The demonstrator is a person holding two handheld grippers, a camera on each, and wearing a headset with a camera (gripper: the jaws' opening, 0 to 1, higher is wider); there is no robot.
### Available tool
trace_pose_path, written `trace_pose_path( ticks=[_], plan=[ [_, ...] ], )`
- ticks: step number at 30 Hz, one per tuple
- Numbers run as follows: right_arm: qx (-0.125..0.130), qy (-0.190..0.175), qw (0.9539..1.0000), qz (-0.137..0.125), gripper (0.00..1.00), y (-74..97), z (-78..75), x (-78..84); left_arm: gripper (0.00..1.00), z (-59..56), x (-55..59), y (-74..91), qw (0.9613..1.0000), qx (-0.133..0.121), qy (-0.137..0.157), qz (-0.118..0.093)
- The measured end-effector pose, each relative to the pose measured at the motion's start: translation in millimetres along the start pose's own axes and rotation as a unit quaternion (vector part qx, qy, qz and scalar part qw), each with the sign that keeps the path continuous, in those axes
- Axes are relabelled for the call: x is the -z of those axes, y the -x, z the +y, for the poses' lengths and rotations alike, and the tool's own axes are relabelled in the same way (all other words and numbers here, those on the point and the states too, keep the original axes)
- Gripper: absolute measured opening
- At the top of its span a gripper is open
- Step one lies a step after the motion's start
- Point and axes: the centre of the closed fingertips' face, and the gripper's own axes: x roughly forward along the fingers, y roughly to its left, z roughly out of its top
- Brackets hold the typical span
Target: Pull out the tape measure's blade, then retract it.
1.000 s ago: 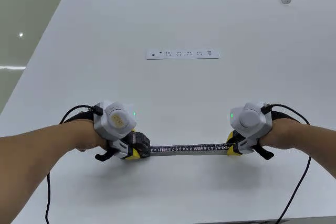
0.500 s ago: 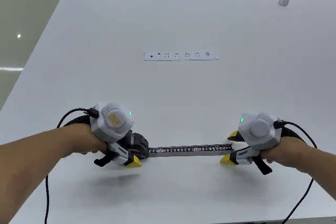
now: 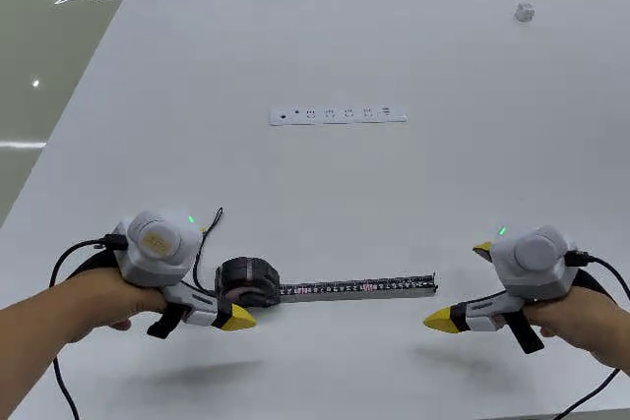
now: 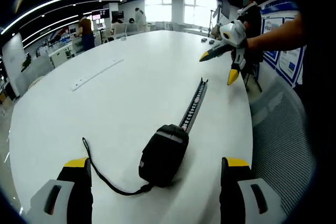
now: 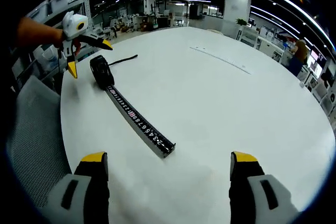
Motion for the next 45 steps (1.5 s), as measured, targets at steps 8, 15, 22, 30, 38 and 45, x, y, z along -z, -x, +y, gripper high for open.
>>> trace_pose_path(
  ticks=[8,15,22,30,38,45],
  plan=[
    [0.022,-0.041,0.9984,-0.033,1.0,26.6,0.4,2.5,1.0,10.2,1.9,33.1,0.9951,-0.042,0.068,-0.057],
    [0.038,-0.055,0.9969,-0.043,1.0,45.9,6.7,17.5,1.0,12.0,17.4,62.8,0.9908,-0.071,0.086,-0.078],
    [0.06,-0.069,0.9943,-0.055,1.0,67.6,10.1,28.9,1.0,6.1,28.7,87.8,0.9802,-0.095,0.135,-0.11],
    [0.078,-0.082,0.9913,-0.067,1.0,92.7,9.8,40.1,1.0,-5.6,39.2,110.7,0.9746,-0.11,0.151,-0.124],
    [0.076,-0.06,0.9942,-0.049,1.0,106.1,21.6,56.7,1.0,-8.9,50.3,131.6,0.971,-0.128,0.156,-0.128],
    [0.087,-0.07,0.9923,-0.053,1.0,111.4,18.7,59.9,1.0,-14.3,61.8,136.5,0.9684,-0.136,0.171,-0.121]
  ],
)
